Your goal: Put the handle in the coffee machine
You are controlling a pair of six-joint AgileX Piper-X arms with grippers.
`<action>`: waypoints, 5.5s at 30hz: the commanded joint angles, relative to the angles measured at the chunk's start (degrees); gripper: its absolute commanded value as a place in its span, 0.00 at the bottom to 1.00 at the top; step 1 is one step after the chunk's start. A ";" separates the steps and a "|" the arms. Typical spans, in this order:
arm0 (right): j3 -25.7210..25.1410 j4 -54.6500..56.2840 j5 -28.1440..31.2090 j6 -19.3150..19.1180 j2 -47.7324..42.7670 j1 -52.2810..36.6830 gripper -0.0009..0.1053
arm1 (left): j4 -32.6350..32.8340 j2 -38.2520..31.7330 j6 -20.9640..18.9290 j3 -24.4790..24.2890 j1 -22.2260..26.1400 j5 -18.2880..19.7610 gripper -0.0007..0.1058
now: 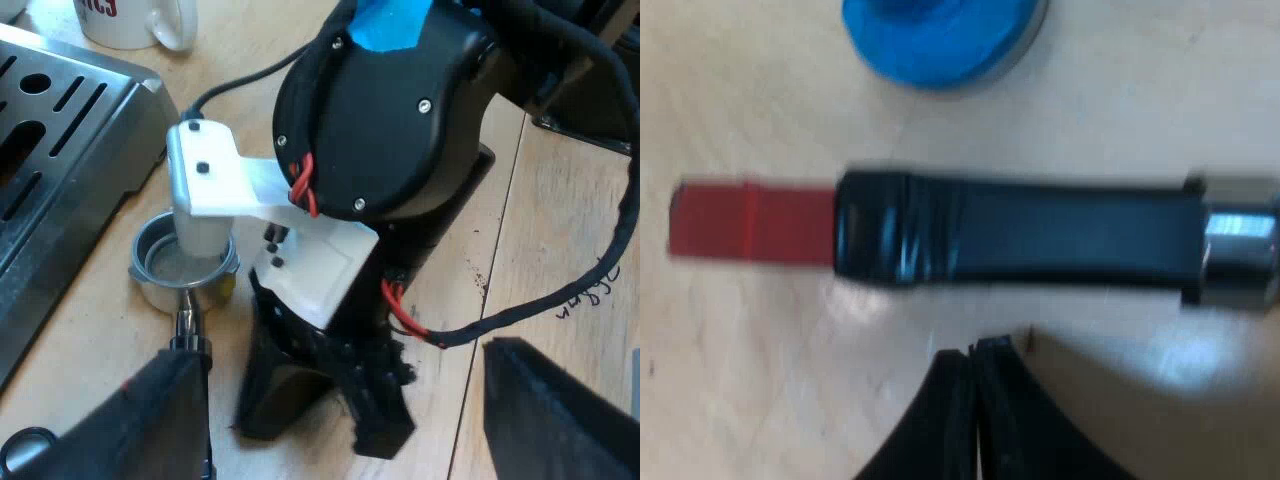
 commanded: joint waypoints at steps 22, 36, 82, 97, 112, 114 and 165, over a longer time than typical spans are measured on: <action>-3.61 43.42 -0.20 -0.29 -18.95 0.10 0.01 | -0.62 -0.02 0.24 -0.23 0.34 -12.17 0.58; -21.28 61.88 9.16 -2.27 -21.36 0.10 0.18 | 0.25 -5.13 -0.82 -0.23 0.34 -14.36 0.58; -25.09 51.91 3.53 -14.90 -2.44 -15.46 0.81 | 7.80 -17.70 -1.19 1.49 0.34 -13.90 0.79; -25.09 48.89 1.09 -17.62 -1.46 -15.50 0.81 | 5.83 -17.58 -1.19 6.15 0.34 -13.65 0.79; -25.09 45.89 -1.24 -17.40 3.92 -15.50 0.81 | 5.83 -17.58 -1.19 6.15 0.34 -11.34 0.79; -25.09 45.65 -1.24 -17.40 4.35 -15.50 0.81 | 5.83 -17.58 -1.19 6.15 0.34 -11.34 0.79; -25.09 53.46 -1.64 -9.86 -4.96 -10.09 0.01 | 2.82 -17.46 0.97 9.67 0.34 -6.91 0.79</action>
